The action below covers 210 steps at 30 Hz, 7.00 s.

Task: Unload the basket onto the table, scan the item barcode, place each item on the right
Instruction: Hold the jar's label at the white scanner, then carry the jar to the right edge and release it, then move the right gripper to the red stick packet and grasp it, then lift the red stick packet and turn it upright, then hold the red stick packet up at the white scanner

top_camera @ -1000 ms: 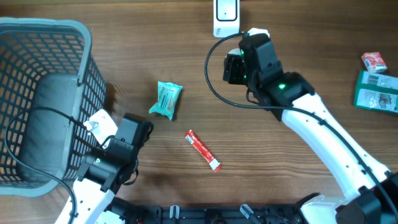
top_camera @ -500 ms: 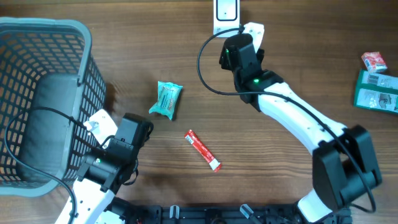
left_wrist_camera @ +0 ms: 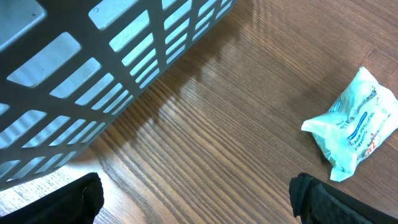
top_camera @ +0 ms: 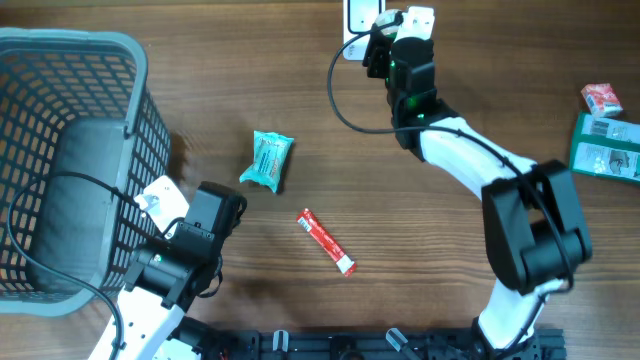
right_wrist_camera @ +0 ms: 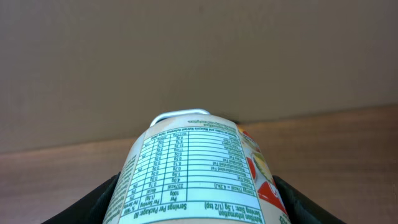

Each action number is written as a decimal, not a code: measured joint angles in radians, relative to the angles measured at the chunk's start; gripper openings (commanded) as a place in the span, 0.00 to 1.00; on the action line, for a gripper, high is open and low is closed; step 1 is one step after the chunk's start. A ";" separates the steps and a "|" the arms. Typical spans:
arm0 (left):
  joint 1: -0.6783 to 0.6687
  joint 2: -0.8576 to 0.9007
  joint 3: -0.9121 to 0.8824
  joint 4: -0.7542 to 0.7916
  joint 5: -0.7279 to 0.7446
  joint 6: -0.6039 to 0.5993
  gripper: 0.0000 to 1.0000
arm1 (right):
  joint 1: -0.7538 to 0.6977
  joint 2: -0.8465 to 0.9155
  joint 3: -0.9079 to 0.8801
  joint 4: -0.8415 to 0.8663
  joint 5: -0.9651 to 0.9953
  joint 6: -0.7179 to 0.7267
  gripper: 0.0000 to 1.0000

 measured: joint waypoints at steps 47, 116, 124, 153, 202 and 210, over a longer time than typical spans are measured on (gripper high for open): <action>0.000 0.000 0.000 0.000 0.000 0.000 1.00 | -0.588 0.049 0.433 -1.085 -0.148 0.068 0.53; 0.001 0.000 0.000 0.000 0.000 0.000 1.00 | 0.372 -0.311 -0.404 -1.042 -0.687 -0.067 0.79; 0.000 0.000 0.000 0.000 0.000 0.000 1.00 | 0.492 -0.293 -0.393 -0.980 -0.505 0.001 0.32; 0.001 0.000 0.000 0.000 0.000 0.000 1.00 | 0.454 -0.825 -0.370 -0.970 -0.360 0.169 0.04; 0.001 0.000 0.000 0.000 0.000 0.000 1.00 | 0.096 -0.297 -0.438 0.032 0.358 -0.560 0.05; 0.001 0.000 0.000 0.000 0.000 0.000 1.00 | 0.031 -0.188 -0.434 0.422 0.042 -1.110 0.05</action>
